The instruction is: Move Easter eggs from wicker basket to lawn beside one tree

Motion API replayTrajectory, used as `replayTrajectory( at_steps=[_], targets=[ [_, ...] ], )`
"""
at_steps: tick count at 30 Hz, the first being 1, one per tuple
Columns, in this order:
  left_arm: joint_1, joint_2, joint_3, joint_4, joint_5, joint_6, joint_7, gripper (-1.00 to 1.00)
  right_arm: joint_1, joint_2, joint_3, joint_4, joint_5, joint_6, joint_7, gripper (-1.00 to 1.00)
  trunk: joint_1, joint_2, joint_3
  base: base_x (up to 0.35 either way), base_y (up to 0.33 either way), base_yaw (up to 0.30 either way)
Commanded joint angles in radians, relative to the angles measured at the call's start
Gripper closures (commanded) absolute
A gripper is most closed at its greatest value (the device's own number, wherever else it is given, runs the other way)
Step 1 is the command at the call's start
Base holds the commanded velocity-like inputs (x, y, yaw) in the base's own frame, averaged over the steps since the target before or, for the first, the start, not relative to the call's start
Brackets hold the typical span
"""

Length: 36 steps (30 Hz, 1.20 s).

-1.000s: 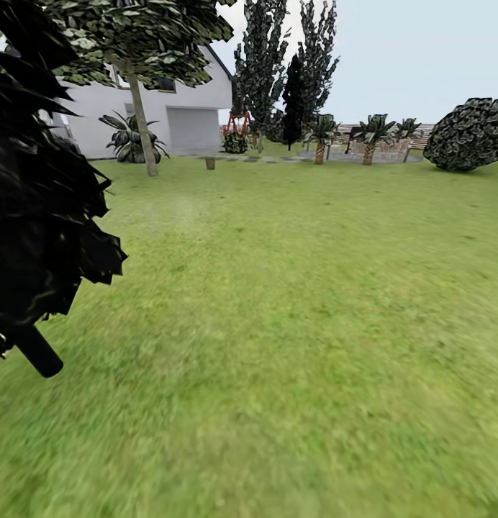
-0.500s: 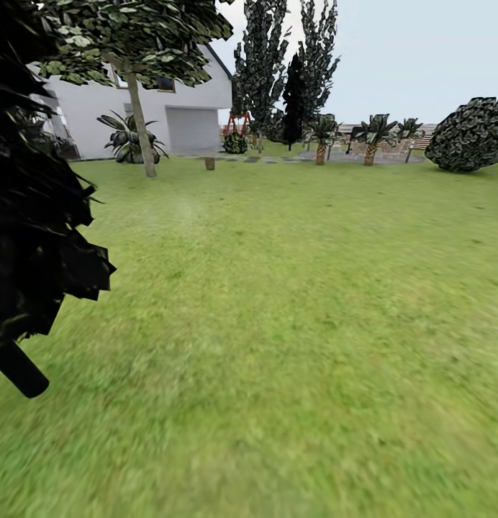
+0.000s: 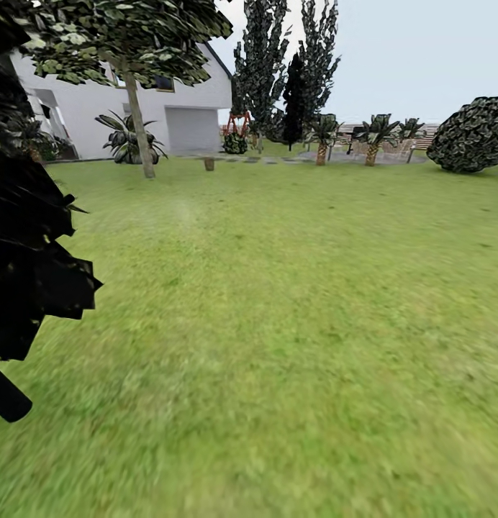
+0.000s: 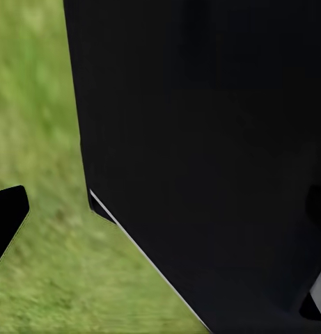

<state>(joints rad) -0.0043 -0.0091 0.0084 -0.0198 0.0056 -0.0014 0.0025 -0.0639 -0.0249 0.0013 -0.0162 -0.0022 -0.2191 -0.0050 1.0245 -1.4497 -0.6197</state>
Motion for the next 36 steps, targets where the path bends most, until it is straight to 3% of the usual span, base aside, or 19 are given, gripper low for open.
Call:
replayTrajectory(
  at_steps=[1,36],
  targets=[
    [0.000,0.000,0.001,0.000,0.001,0.000,0.000,-1.00,0.000,0.000,0.000,0.001,0.000,-0.003,-0.001,-1.00,0.001,0.000,-0.001,0.340,0.000,0.000],
    [0.000,0.000,0.001,0.000,0.001,0.000,0.000,-1.00,-0.001,0.002,-0.004,0.000,-0.005,-0.004,-0.001,-1.00,0.001,0.000,-0.001,0.340,0.000,0.000]
  ],
)
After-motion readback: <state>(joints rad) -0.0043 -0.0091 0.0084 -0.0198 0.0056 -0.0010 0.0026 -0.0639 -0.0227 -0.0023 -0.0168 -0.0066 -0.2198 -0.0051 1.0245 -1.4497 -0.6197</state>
